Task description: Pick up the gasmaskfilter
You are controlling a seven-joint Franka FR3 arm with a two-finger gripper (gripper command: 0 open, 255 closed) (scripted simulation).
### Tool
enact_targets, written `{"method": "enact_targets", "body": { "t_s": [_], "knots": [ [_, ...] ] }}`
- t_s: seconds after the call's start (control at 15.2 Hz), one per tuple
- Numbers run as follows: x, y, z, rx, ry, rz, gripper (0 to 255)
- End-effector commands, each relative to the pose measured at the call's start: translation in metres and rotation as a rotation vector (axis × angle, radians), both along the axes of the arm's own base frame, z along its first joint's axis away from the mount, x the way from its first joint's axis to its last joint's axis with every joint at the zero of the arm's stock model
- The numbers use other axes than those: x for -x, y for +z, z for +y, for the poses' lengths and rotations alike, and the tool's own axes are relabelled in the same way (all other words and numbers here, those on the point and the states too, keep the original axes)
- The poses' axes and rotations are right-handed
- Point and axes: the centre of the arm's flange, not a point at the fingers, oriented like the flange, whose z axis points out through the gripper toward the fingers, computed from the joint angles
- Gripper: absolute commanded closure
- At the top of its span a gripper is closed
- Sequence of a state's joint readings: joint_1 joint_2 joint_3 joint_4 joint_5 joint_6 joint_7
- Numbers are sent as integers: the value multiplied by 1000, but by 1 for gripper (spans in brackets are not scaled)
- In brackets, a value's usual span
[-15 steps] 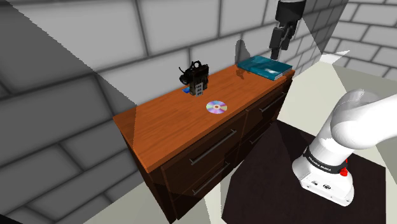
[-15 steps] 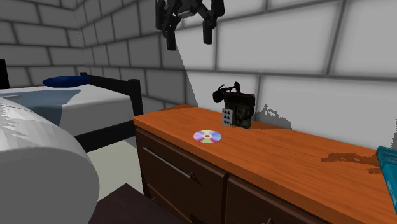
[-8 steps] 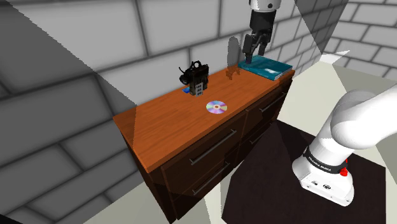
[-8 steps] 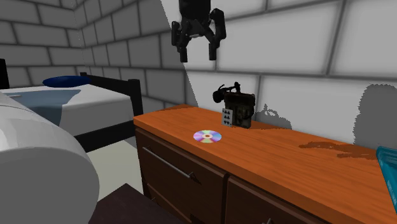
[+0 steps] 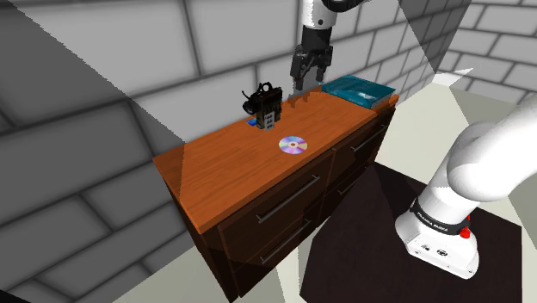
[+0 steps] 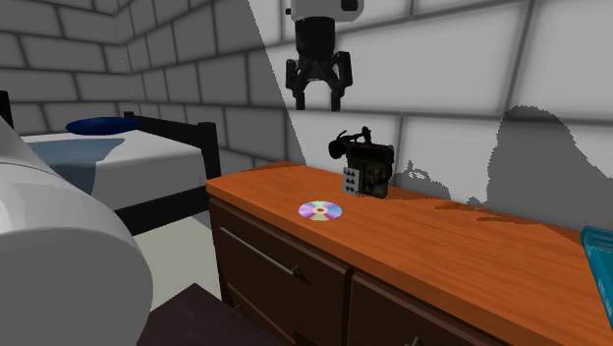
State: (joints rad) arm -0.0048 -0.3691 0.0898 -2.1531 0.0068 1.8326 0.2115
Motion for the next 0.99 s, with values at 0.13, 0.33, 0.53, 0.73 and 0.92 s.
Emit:
{"method": "enact_targets", "body": {
  "t_s": [0.13,0.33,0.53,0.73,0.92],
  "knots": [
    [-46,-16,13,-19,-38,-27,0],
    [-80,-25,20,-32,-66,-47,0],
    [-115,-33,27,-46,-93,-66,0],
    [-150,-41,33,-60,-121,-86,0],
    [-185,-48,38,-73,-149,-105,0]
  ]
}}
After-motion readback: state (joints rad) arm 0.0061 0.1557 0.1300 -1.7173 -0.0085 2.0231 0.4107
